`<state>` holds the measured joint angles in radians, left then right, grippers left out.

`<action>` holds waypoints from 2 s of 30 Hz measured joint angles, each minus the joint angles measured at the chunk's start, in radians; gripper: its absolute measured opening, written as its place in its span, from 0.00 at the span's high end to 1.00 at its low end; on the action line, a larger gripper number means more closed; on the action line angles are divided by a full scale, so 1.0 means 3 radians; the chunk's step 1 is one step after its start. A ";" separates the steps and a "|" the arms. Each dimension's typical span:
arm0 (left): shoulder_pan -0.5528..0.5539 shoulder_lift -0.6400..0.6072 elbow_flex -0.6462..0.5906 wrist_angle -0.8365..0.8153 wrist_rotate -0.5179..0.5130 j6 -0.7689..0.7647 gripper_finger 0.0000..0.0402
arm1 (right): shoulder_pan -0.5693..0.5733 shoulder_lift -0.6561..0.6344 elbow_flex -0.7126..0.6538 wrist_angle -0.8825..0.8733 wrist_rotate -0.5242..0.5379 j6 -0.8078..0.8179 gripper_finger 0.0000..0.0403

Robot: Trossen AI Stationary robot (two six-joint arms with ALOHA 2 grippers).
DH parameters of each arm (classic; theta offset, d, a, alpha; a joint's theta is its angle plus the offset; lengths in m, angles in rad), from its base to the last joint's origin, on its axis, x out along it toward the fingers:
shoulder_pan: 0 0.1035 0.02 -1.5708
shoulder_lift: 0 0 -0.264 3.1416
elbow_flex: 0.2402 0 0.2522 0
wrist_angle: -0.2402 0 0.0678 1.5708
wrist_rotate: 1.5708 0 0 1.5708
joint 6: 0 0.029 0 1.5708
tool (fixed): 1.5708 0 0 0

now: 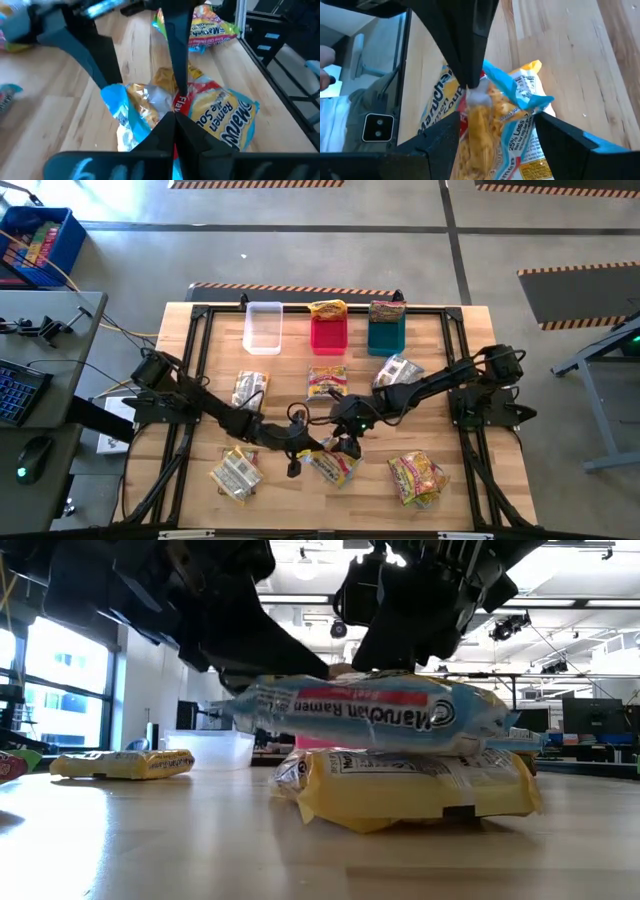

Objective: Sort Maruchan noodles
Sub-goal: Put the blue noodle pack into the transparent bin

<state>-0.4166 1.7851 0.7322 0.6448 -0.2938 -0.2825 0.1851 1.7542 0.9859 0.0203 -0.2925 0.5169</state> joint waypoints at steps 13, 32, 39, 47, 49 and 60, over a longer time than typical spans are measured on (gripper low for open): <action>-0.0083 -0.0188 0.0003 0.0010 -0.0195 0.0256 1.00 | 0.0008 0.0000 0.0000 0.0141 -0.0010 -0.0272 0.42; -0.1015 -0.0308 -0.0002 -0.1598 -0.1099 -0.0790 0.71 | 0.0019 0.0000 0.0000 -0.0042 0.0397 -0.0618 0.61; -0.0930 -0.0024 0.0005 -0.1216 -0.1176 -0.0473 0.56 | -0.0001 0.0000 0.0000 0.0014 0.0416 -0.0619 0.61; -0.0810 0.0269 0.0247 -0.1101 -0.1068 0.0016 0.53 | -0.0001 0.0000 0.0001 0.0115 0.0449 -0.0624 0.61; -0.0772 0.0360 0.0322 -0.1096 -0.1001 0.0102 0.53 | -0.0001 0.0001 0.0001 0.0140 0.0450 -0.0661 0.61; -0.0706 0.0410 0.0481 -0.1186 -0.1207 0.0574 0.88 | 0.0015 0.0001 0.0001 0.0149 0.0449 -0.0744 0.61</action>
<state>-0.6285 1.9082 0.8766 0.2891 -0.6561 -0.1104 0.1897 1.7546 0.9863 0.0649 -0.1577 0.2935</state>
